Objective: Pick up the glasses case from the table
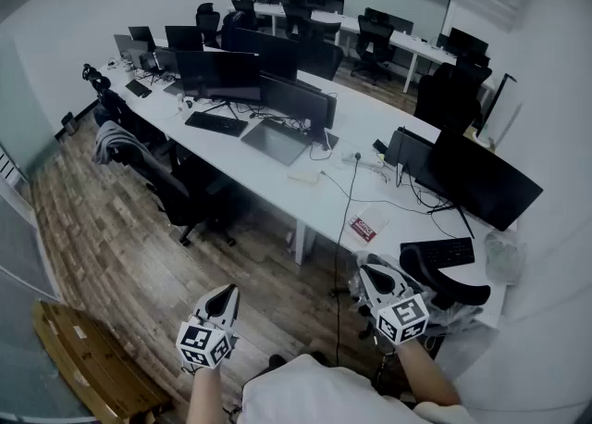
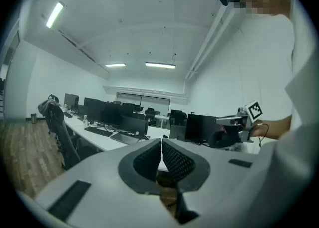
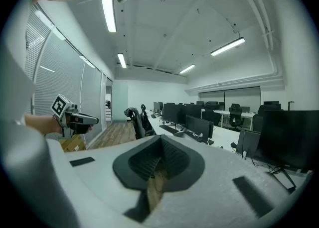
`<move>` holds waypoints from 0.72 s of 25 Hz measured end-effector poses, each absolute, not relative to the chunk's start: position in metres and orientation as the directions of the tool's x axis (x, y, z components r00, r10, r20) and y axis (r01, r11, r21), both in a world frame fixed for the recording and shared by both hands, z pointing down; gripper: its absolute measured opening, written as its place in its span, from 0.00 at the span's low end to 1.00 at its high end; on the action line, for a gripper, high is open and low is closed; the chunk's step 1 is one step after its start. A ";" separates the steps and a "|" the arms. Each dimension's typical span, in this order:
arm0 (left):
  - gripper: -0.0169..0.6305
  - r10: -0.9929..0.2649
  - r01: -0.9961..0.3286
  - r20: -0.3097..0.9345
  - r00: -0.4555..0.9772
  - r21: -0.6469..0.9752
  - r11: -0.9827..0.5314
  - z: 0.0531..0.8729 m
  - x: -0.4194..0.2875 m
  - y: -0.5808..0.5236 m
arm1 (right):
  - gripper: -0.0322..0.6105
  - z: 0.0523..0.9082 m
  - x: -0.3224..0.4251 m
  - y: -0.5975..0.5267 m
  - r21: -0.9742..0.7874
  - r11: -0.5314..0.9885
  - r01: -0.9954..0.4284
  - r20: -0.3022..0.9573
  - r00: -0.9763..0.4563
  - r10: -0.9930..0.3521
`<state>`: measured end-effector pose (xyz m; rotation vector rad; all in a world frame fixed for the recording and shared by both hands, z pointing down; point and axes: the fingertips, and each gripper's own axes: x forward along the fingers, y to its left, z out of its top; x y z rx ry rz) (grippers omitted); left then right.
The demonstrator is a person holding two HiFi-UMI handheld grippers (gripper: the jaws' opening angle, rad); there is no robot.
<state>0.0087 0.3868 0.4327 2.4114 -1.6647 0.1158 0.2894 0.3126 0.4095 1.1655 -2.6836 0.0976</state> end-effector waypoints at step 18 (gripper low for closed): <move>0.04 -0.899 -0.916 0.184 0.397 0.149 -0.373 0.438 -0.015 0.389 | 0.05 0.411 0.265 0.318 0.010 0.648 -0.761 0.222 -0.630 -0.744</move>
